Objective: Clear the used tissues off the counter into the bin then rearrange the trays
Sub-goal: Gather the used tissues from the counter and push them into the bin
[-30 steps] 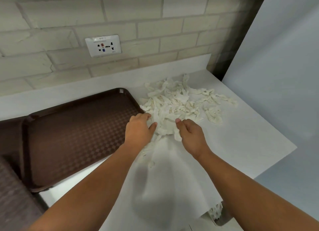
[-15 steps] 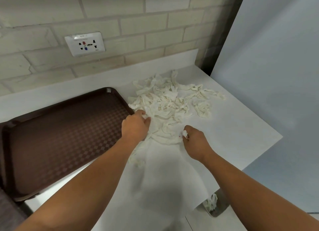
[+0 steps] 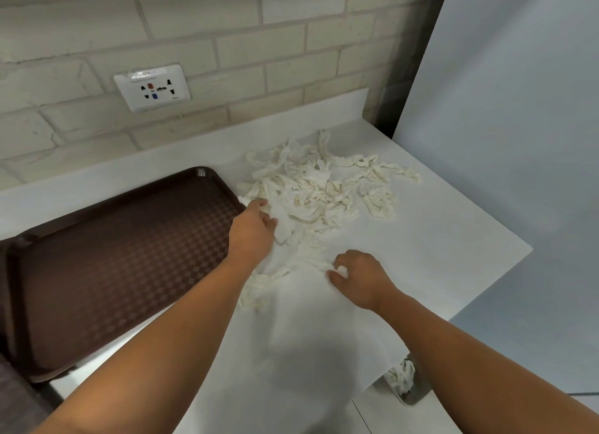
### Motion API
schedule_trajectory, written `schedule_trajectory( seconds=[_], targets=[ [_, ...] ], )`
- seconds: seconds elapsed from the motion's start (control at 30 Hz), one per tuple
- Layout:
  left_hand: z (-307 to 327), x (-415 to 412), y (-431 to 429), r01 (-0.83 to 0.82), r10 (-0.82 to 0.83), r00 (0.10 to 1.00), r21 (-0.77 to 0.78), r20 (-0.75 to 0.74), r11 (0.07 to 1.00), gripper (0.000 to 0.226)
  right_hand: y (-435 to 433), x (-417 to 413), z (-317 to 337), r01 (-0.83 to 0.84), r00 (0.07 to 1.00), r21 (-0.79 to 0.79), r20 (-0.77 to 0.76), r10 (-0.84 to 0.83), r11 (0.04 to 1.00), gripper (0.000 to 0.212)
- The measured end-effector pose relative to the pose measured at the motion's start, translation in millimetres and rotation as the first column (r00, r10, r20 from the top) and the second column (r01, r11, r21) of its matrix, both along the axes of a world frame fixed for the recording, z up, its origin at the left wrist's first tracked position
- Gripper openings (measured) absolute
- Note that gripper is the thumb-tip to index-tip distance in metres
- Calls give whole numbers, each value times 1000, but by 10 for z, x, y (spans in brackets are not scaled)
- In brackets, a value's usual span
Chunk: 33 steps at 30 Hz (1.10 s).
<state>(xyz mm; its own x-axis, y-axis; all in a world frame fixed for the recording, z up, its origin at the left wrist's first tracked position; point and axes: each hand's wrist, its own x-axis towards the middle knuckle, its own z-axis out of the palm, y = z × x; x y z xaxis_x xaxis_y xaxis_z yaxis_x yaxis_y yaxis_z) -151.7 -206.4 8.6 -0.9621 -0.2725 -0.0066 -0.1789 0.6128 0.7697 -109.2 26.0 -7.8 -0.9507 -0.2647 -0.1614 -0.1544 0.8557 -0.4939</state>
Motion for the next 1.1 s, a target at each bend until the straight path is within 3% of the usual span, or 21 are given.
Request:
schedule_trajectory(
  seconds=[0.13,0.2,0.27,0.33,0.4,0.47,0.53,0.67,0.8,0.9,0.97,1.1],
  targets=[
    [121,82,-71,34,-29,998,82,-56,996,28,34,-53,81,223,973,-338,17,-231,915,9],
    [165,119,-84,-17,25,999,231,-33,973,24,63,-63,153,282,958,-477,89,-273,832,18],
    [223,111,-47,-90,88,996,447,25,890,26,103,-52,215,313,949,-615,168,-268,723,29],
    [344,75,30,-195,147,981,595,130,779,24,145,-32,302,354,935,-688,239,-263,634,22],
    [469,87,126,-257,158,964,611,212,749,24,200,-17,384,387,922,-705,289,-257,594,16],
    [571,174,253,-232,166,973,650,162,724,27,283,12,427,405,914,-693,321,-248,596,15],
    [688,281,370,-229,185,972,767,146,599,29,404,58,454,380,925,-666,286,-250,642,5],
    [883,392,679,-125,57,992,861,111,493,31,737,183,537,257,964,-611,115,-238,749,20],
    [945,556,1121,73,-132,991,874,-10,481,5,1143,292,613,309,944,-605,101,-314,734,26],
    [919,721,1533,192,-315,949,775,10,602,9,1458,440,665,374,921,-688,198,-334,623,19],
    [849,816,1844,287,-428,902,679,45,676,11,1695,563,667,383,916,-677,188,-355,628,26],
    [650,999,2521,408,-532,844,555,75,725,18,2231,807,519,432,890,-624,177,-420,651,35]
  ],
)
